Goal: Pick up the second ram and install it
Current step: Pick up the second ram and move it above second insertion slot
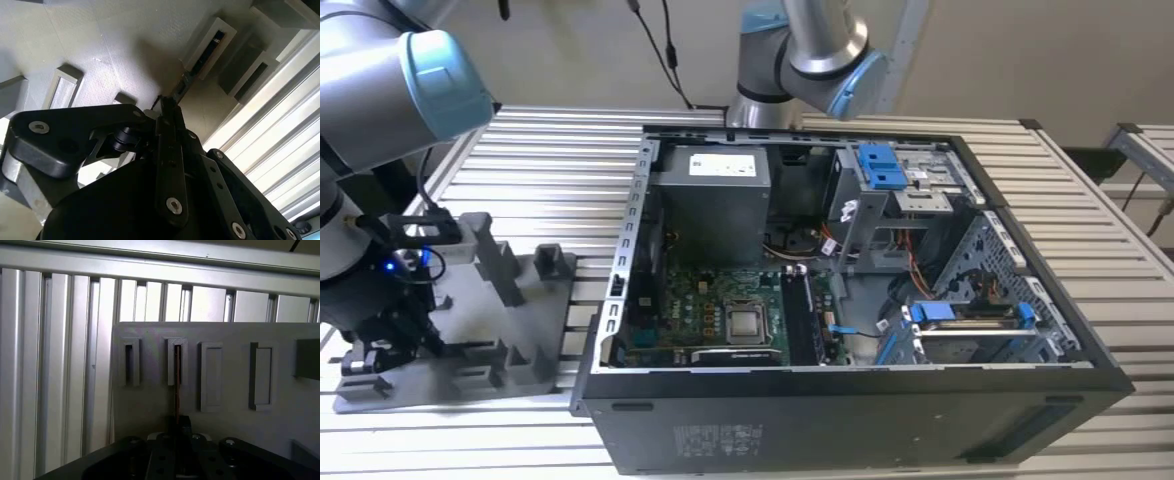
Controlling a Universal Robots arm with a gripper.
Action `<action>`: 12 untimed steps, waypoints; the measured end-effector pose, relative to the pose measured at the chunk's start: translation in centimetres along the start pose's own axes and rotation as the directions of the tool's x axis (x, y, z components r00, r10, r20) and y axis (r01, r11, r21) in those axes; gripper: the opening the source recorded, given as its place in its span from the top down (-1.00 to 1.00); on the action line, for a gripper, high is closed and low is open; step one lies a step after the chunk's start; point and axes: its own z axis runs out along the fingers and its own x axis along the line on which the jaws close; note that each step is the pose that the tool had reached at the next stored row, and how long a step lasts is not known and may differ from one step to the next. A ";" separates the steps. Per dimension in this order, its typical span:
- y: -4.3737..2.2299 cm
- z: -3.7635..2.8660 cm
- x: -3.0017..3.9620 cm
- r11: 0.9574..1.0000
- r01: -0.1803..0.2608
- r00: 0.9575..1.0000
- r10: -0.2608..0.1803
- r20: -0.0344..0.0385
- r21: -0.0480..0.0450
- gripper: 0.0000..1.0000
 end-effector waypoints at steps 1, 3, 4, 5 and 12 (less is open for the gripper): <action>0.00 0.00 0.00 1.000 0.000 1.000 0.000 0.000 0.000 0.72; 0.00 0.02 0.00 1.000 0.000 1.000 0.000 0.000 0.000 0.72; 0.00 0.02 0.00 1.000 0.000 1.000 0.000 0.000 0.000 0.72; 0.00 0.02 0.00 1.000 0.000 1.000 0.000 0.000 0.000 0.72; 0.00 -1.08 -0.07 1.000 0.000 1.000 0.000 0.000 0.000 0.72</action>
